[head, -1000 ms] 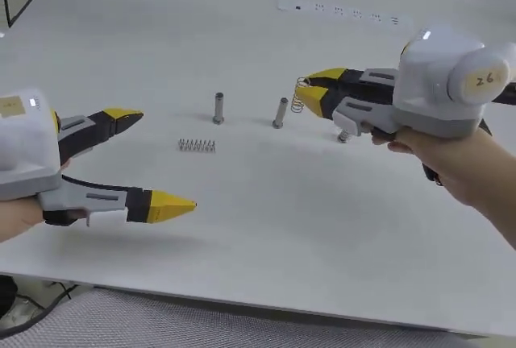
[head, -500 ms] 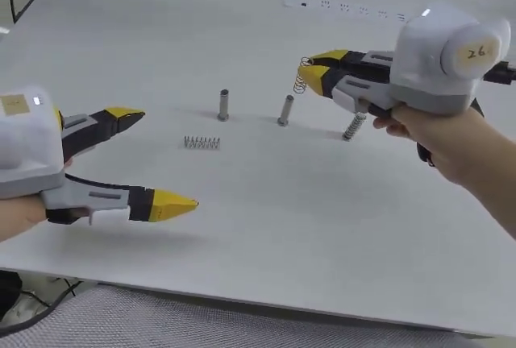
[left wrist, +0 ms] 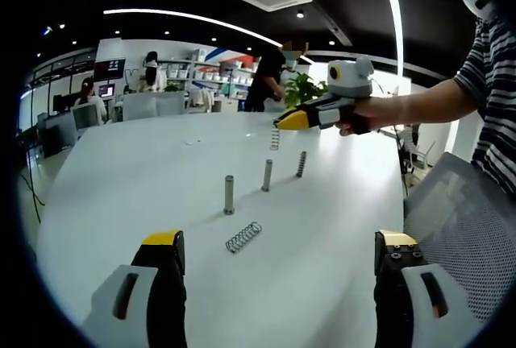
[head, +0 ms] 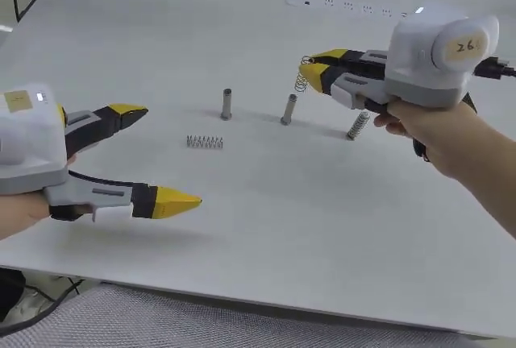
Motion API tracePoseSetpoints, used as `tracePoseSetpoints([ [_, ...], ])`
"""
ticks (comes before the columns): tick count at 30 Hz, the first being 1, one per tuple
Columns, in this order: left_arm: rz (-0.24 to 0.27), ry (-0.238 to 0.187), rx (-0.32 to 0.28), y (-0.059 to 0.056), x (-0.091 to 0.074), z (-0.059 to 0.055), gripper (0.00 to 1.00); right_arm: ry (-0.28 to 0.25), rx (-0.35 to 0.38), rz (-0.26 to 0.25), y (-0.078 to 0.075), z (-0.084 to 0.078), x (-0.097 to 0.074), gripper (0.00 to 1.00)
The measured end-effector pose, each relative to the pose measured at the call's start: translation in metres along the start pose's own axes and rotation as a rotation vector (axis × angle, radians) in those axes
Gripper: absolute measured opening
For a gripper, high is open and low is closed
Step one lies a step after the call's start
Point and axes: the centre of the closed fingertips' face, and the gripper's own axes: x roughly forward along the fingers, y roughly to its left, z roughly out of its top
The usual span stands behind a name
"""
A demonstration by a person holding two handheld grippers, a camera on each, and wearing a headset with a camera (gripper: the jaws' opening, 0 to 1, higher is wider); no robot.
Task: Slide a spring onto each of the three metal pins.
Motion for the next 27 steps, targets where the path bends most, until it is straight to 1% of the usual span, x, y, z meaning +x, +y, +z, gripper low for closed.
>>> tracePoseSetpoints([
  [3, 0.004, -0.001, 0.001, 0.001, 0.0, 0.0, 0.97, 0.002, 0.016, -0.004, -0.001, -0.002, 0.002, 0.12],
  [9, 0.007, -0.002, 0.0, 0.001, 0.0, 0.0, 0.97, 0.014, 0.013, -0.006, -0.002, -0.006, 0.006, 0.12],
  [13, 0.005, -0.001, -0.002, 0.0, 0.0, -0.001, 0.97, 0.016, 0.027, -0.01, -0.003, -0.008, 0.008, 0.12],
  [19, 0.001, 0.004, -0.004, 0.0, 0.001, -0.002, 0.97, 0.023, 0.034, -0.004, -0.001, -0.011, 0.011, 0.12],
  [27, 0.0, 0.003, -0.006, 0.0, 0.0, -0.001, 0.97, 0.037, 0.038, -0.002, 0.0, -0.018, 0.014, 0.12],
])
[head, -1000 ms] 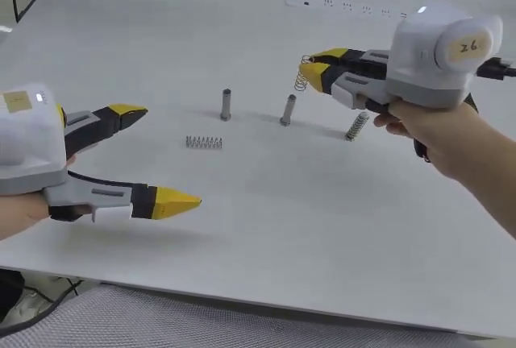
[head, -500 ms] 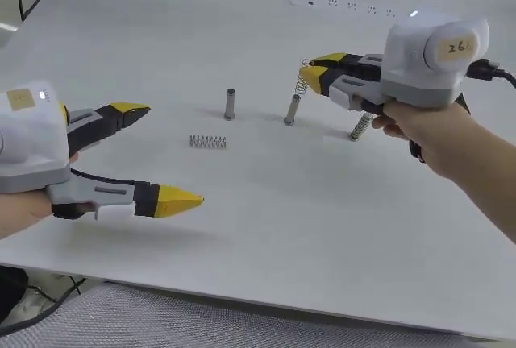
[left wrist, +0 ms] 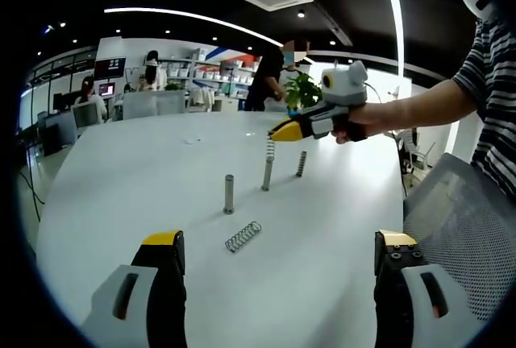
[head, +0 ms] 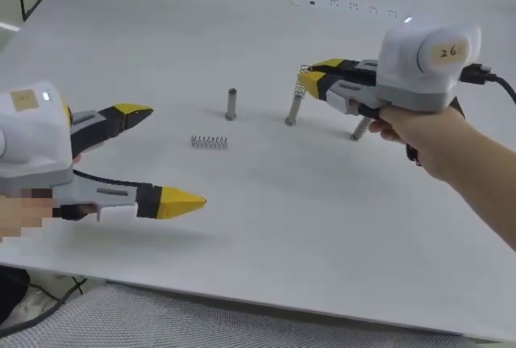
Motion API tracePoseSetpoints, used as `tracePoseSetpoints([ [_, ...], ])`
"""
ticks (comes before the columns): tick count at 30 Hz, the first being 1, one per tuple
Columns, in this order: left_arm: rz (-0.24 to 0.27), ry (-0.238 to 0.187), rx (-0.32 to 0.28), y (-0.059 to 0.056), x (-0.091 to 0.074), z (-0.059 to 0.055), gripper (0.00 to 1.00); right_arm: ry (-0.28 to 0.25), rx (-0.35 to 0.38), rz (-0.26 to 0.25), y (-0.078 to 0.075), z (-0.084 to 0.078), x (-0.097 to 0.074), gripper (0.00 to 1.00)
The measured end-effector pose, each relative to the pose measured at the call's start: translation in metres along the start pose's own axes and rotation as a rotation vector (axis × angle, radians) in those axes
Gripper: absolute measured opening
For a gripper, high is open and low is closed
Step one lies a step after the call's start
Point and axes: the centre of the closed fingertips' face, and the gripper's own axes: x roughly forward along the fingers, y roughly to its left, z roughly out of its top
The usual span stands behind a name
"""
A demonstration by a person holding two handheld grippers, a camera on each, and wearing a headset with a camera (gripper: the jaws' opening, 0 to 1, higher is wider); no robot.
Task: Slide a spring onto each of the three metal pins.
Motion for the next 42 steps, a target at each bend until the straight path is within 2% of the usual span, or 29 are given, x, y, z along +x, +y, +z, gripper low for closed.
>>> tracePoseSetpoints([
  [23, -0.005, 0.007, 0.002, -0.001, 0.002, 0.003, 0.96, 0.072, -0.005, 0.015, 0.006, -0.025, 0.006, 0.12],
  [42, 0.002, 0.014, -0.006, 0.0, -0.001, -0.003, 0.96, 0.159, -0.076, 0.043, 0.017, -0.046, 0.011, 0.12],
])
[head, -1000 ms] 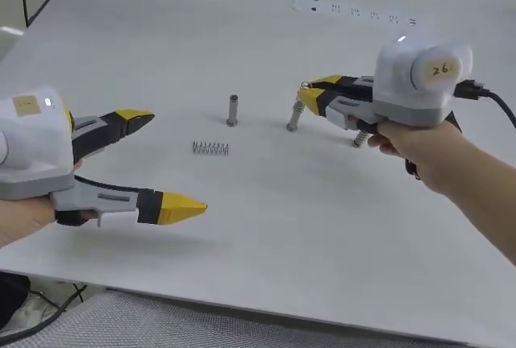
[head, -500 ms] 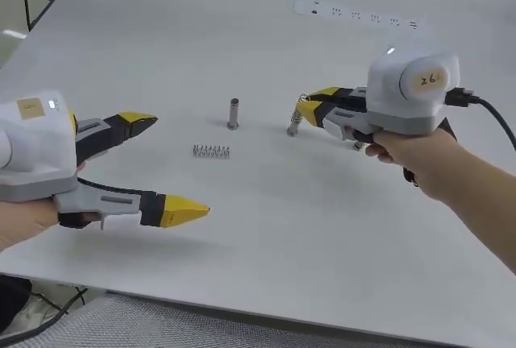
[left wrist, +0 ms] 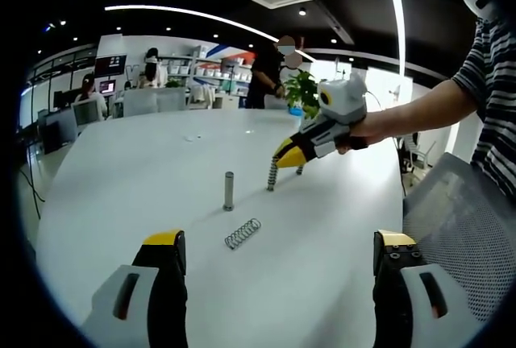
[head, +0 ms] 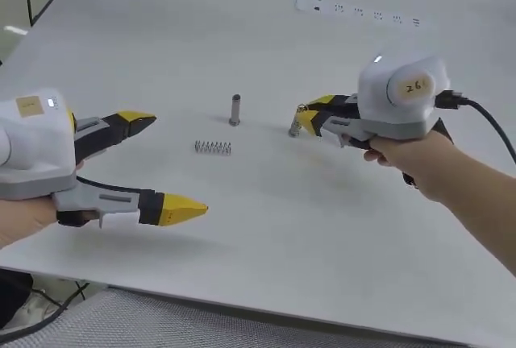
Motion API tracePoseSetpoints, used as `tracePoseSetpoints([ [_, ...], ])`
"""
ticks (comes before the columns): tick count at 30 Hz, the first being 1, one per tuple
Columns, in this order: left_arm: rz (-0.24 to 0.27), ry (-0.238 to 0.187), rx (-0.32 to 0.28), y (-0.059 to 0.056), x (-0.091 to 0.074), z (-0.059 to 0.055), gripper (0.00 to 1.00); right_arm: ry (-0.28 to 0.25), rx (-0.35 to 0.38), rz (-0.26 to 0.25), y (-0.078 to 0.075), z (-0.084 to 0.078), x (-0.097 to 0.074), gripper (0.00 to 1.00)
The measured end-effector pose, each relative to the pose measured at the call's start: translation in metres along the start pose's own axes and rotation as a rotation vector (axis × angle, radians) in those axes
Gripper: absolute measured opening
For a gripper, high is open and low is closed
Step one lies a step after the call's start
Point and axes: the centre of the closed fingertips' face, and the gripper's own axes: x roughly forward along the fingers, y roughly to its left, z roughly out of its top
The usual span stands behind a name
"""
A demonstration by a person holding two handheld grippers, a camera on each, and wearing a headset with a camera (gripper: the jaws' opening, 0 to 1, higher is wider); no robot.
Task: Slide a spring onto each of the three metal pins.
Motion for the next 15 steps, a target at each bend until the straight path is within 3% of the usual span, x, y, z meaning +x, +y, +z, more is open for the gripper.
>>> tracePoseSetpoints([
  [10, -0.002, 0.003, -0.003, 0.0, -0.0001, -0.0007, 0.96, 0.031, -0.011, -0.002, 0.0004, -0.01, 0.001, 0.12],
  [15, 0.0, 0.007, -0.005, -0.0006, 0.0, -0.0026, 0.97, 0.023, -0.002, -0.005, -0.0005, -0.0085, 0.0009, 0.12],
])
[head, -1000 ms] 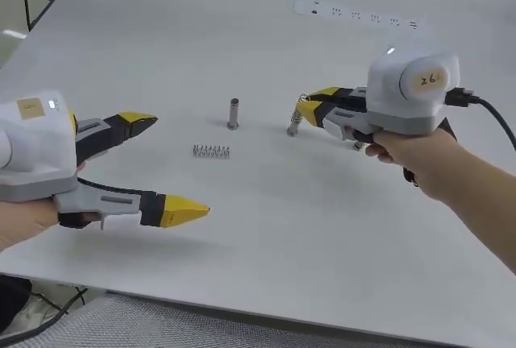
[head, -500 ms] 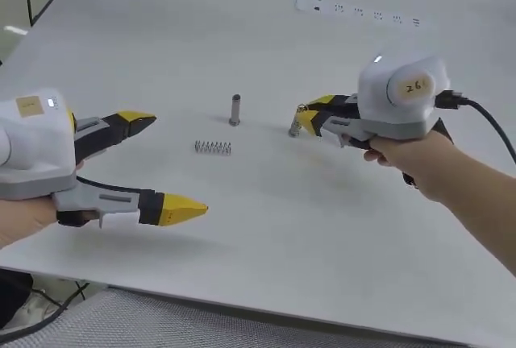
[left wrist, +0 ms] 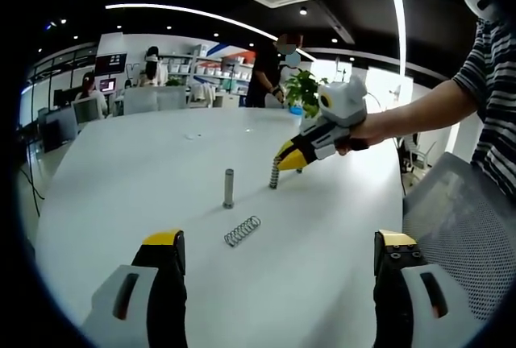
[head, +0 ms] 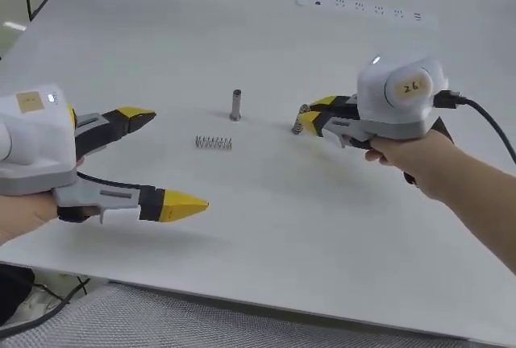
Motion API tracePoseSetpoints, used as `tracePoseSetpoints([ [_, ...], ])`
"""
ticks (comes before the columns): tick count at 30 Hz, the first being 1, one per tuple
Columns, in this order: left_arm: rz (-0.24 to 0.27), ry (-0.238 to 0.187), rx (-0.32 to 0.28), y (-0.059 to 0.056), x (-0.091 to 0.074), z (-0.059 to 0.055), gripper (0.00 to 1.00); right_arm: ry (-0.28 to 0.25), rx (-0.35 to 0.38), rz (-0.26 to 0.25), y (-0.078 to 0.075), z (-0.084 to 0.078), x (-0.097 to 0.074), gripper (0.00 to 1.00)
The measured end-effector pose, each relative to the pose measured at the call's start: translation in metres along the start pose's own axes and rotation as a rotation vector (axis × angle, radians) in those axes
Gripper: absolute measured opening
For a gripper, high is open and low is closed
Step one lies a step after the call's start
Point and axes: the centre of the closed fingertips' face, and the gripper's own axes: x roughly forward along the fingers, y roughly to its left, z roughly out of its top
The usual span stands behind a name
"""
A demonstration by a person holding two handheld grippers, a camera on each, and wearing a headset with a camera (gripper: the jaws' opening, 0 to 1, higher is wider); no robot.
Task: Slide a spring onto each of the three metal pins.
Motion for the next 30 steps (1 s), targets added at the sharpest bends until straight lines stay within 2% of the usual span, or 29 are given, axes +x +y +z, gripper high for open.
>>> tracePoseSetpoints([
  [4, -0.001, 0.0, -0.003, -0.0008, 0.0001, -0.0004, 0.97, 0.002, 0.011, 0.001, 0.0006, 0.0009, 0.001, 0.13],
  [6, -0.001, 0.0, -0.003, -0.0008, 0.0001, -0.0007, 0.97, 0.001, 0.053, 0.012, 0.0012, 0.0012, 0.0022, 0.13],
  [16, -0.004, 0.007, -0.002, -0.0031, -0.0014, -0.0026, 0.97, 0.008, 0.062, 0.003, 0.0019, -0.0003, 0.0024, 0.17],
  [30, -0.006, -0.002, -0.007, -0.0031, -0.0016, 0.0001, 0.97, -0.011, 0.071, -0.008, 0.0003, 0.0069, -0.0045, 0.25],
])
